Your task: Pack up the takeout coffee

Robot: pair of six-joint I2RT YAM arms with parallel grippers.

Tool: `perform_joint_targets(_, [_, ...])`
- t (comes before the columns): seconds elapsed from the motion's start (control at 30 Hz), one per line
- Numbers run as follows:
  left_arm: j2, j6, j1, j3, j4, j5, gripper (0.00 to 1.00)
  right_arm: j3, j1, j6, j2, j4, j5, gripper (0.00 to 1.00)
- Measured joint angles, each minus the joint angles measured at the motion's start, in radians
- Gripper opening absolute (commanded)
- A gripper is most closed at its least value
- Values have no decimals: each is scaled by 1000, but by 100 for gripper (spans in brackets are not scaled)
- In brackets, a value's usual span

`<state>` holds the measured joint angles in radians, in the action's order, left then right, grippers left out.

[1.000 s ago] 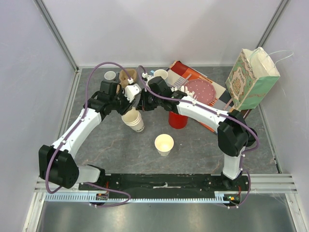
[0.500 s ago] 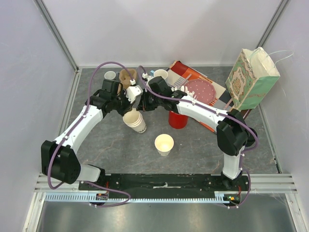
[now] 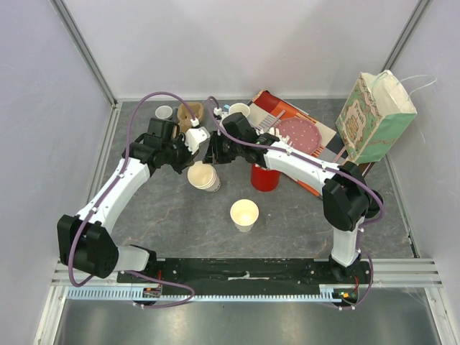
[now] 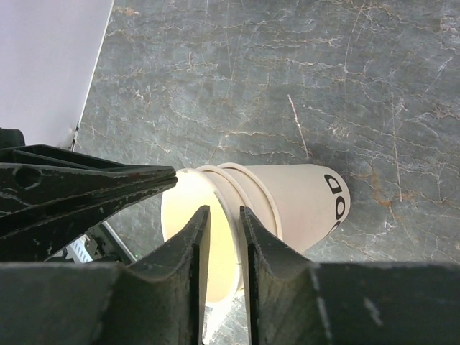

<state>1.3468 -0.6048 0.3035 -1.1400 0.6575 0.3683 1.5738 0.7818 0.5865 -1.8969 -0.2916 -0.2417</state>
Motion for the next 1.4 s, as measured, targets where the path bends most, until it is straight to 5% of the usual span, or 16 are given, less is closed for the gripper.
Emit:
perform_joint_targets(0.2, [-5,10,-1,-10,1,0,4,0,-2,6,0,-1,3,38])
perform_joint_targets(0.4, [-1,18,-5,-49,36,67,49,11,-5,6,-25,-5,30,36])
perform_joint_targets(0.5, [-23,-4,-2,-60,69,175,57,20,-13,8,-48,-13,45,36])
perform_joint_targets(0.7, [-51,-120,49,-58,161,291,60,43,-32,10,-79,-25,62,36])
perform_joint_targets(0.93, [-22,-211,123,6,148,254,59,59,-33,12,-84,-24,57,35])
perform_joint_targets(1.27, [18,-254,124,7,87,160,50,62,-32,11,-84,-24,48,34])
perform_joint_targets(1.4, [29,-258,124,8,86,151,36,62,-32,11,-84,-24,42,33])
